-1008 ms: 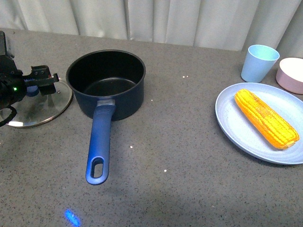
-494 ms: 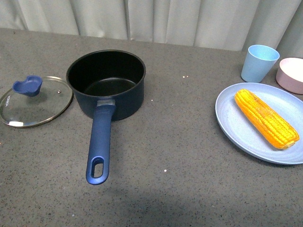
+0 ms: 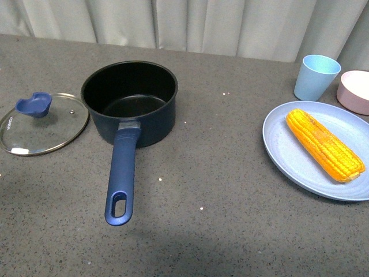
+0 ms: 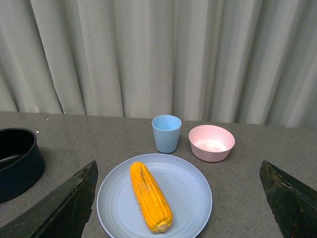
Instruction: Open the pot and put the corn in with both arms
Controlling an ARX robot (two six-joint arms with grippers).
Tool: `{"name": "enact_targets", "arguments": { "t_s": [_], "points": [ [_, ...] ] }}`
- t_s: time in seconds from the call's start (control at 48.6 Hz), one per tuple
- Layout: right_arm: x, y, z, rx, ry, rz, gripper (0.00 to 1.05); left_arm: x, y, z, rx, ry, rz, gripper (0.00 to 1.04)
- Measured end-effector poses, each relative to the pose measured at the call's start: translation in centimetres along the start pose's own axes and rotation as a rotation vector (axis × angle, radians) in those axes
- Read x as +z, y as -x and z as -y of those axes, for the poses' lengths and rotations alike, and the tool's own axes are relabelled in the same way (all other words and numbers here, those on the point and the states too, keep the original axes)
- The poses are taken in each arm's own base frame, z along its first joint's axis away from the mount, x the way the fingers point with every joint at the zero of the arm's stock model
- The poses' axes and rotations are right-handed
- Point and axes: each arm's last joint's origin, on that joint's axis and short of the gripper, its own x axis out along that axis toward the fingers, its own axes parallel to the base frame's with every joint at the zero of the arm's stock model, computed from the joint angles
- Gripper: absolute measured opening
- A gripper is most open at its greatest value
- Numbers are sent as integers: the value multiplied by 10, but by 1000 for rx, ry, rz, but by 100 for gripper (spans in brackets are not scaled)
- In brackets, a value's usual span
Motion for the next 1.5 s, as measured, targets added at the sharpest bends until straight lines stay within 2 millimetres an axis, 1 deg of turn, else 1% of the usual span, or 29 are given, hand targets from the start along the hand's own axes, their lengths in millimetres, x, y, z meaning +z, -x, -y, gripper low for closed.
{"name": "enact_targets", "arguments": {
  "t_s": [0.103, 0.144, 0.185, 0.268, 0.494, 0.885, 1.502],
  "points": [
    [0, 0, 0, 0, 0, 0, 96, 0, 15, 4, 7, -14, 5, 37],
    [0, 0, 0, 0, 0, 0, 96, 0, 19, 5, 4, -16, 4, 30],
    [0, 0, 0, 0, 0, 1, 96, -1, 24, 11, 26, -19, 1, 19],
    [0, 0, 0, 0, 0, 0, 96, -1, 31, 16, 5, -24, 2, 4],
    [0, 0, 0, 0, 0, 1, 96, 0, 48, 17, 3, -27, 6, 4],
    [0, 0, 0, 0, 0, 1, 96, 9, 68, 17, 2, -27, 34, 4],
    [0, 0, 0, 0, 0, 0, 96, 10, 83, 18, 2, -27, 41, 4]
  ]
}}
